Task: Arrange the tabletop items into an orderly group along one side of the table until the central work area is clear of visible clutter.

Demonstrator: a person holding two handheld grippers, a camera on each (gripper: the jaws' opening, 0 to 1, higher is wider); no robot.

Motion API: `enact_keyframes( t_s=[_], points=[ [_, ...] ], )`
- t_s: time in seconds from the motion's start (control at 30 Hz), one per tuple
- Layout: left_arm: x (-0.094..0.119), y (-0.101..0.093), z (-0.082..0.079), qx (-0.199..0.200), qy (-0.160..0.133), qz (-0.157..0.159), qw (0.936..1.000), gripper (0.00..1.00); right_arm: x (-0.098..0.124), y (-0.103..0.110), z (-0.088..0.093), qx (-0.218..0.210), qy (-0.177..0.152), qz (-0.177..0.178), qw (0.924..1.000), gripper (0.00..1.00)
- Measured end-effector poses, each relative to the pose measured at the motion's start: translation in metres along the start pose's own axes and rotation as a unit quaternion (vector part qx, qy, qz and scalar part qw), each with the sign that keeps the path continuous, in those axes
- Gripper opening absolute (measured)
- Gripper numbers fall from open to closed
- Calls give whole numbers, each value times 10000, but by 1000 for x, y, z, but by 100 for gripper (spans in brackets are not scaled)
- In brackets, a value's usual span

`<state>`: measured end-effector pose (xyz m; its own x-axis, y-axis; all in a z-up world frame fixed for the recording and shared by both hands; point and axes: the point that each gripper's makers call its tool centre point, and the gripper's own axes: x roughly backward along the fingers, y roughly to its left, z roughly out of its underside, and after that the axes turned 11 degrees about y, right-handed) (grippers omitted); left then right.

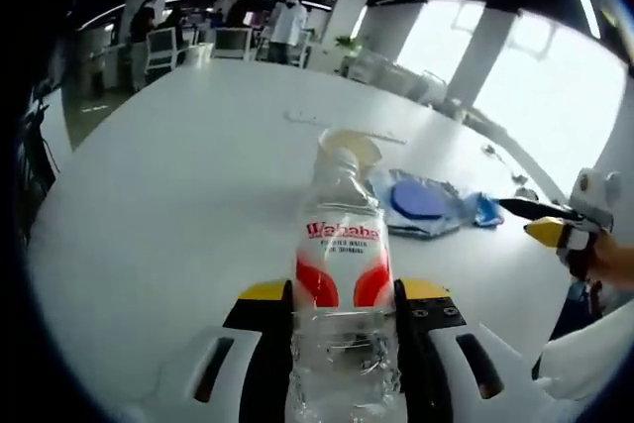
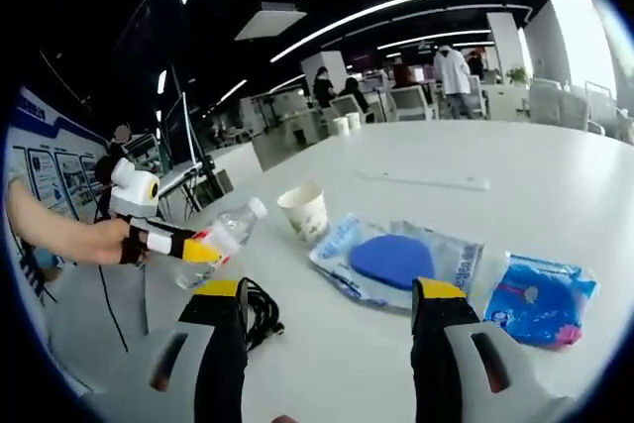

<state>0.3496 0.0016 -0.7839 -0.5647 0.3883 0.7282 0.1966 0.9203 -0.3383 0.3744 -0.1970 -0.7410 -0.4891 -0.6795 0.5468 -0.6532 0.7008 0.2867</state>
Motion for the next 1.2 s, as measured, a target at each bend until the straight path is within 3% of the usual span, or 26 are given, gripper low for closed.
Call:
enact_keyframes(
  t_s=[0.43,0.6,0.87,1.0,1.2],
  points=[
    [8,-13,-8,-271,-167,68,9995,36,-18,28,-13,-386,-105,-460,9981,64],
    [12,-24,-10,-408,-288,201,9985,36,-25,41,-22,-763,-210,-786,9938,63],
    [17,-41,-11,-672,-448,398,9959,37,-38,60,-35,-976,-275,-1140,9883,61],
    [18,-48,-10,-752,-503,504,9946,37,-42,75,-44,-1260,-302,-1522,9798,59],
    [20,-57,-12,-828,-644,606,9926,37,-49,88,-54,-1295,-326,-1717,9761,59]
  ],
)
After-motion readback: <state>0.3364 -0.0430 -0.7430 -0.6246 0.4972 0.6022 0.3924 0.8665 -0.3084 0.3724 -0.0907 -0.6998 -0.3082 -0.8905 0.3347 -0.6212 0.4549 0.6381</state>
